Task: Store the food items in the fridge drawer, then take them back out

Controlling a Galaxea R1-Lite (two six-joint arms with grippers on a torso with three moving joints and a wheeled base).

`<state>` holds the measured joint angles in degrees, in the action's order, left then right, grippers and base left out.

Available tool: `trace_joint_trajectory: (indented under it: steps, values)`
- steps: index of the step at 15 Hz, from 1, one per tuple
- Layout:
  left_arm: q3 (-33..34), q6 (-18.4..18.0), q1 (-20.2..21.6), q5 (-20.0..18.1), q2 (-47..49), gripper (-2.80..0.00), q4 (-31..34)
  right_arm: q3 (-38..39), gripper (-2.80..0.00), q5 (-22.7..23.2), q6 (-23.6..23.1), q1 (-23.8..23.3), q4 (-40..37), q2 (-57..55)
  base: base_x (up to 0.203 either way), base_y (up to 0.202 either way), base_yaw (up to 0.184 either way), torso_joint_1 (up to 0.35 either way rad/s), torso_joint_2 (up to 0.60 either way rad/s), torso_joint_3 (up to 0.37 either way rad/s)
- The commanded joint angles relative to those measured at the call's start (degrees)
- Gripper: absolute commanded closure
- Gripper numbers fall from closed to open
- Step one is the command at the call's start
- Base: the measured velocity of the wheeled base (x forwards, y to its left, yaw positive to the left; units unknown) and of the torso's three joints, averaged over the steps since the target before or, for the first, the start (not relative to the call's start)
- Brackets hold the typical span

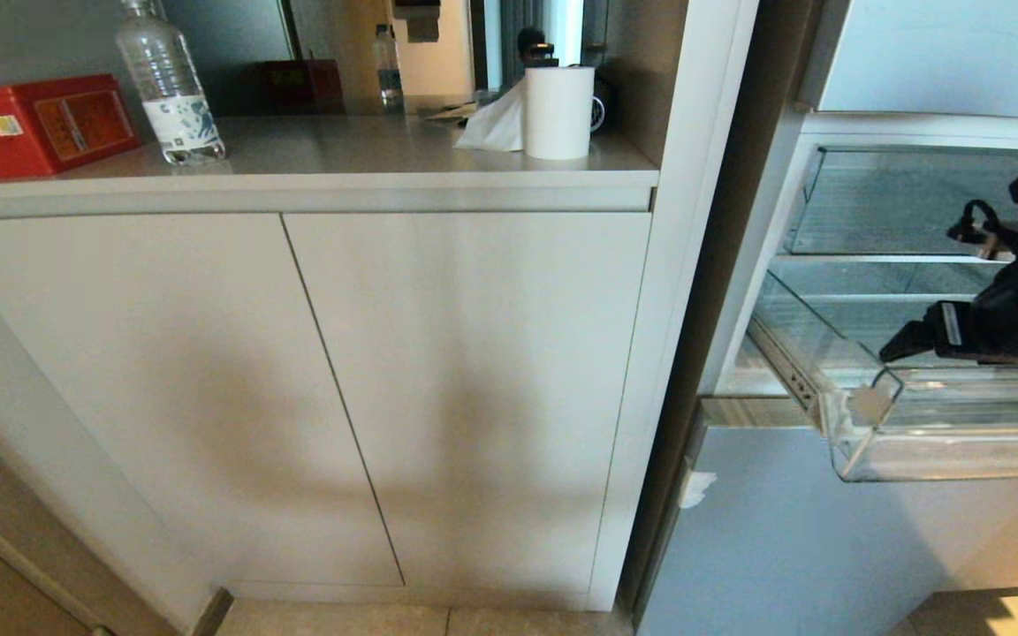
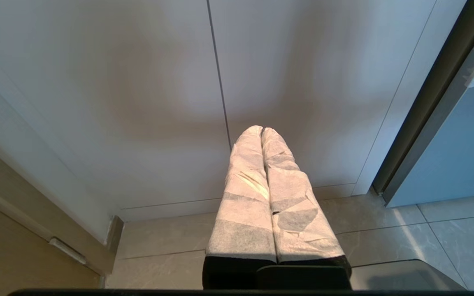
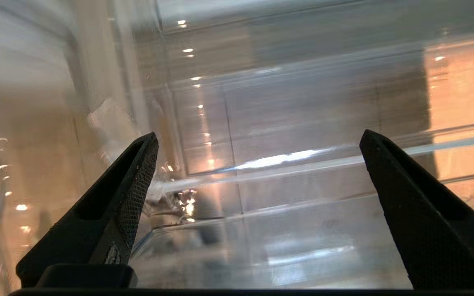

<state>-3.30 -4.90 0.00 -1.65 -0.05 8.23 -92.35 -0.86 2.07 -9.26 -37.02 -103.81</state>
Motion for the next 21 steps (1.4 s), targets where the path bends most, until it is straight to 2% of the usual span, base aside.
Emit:
trace_joint_trajectory:
  steps: [1,6,11,12,14,17,19,21]
  values:
    - [-0.02,-0.04,0.0,-0.02,-0.04,0.0,0.03,-0.2,-2.8,0.19,-0.22,-0.05,-4.27,4.39,0.0,0.0,0.0,0.0,0.0,0.0]
    - [-0.03,-0.02,0.0,-0.02,-0.04,0.0,0.03,3.5,-2.8,1.56,-0.08,-1.26,-6.58,10.05,0.0,0.0,0.0,0.0,0.0,0.0]
    - [-0.04,-0.09,0.0,-0.02,-0.04,0.0,0.03,5.38,-2.8,6.19,1.44,-1.21,-3.37,15.93,0.0,0.0,0.0,0.0,0.0,0.0]
    - [-0.04,-0.02,0.0,-0.02,-0.04,0.0,0.03,6.61,0.0,6.45,1.57,-1.17,-3.24,18.81,0.0,0.0,0.0,0.0,0.0,0.0]
    - [0.05,-0.02,0.0,-0.02,-0.04,0.0,0.03,9.04,0.0,6.76,1.66,-1.13,-3.15,23.08,0.0,0.0,0.0,0.0,0.0,0.0]
    - [0.0,-0.02,0.0,-0.02,-0.04,0.0,0.03,15.96,0.0,6.87,1.63,-1.11,-2.81,37.08,0.0,0.0,0.0,0.0,0.0,0.0]
    - [-0.04,-0.02,0.0,-0.02,-0.04,0.0,0.03,26.91,0.0,6.82,1.47,-1.16,0.88,46.73,0.0,0.0,0.0,0.0,0.0,0.0]
    - [-0.04,-0.02,0.0,-0.02,-0.04,0.0,0.03,39.33,0.0,6.7,1.24,-1.18,8.68,54.83,0.0,0.0,0.0,0.0,0.0,0.0]
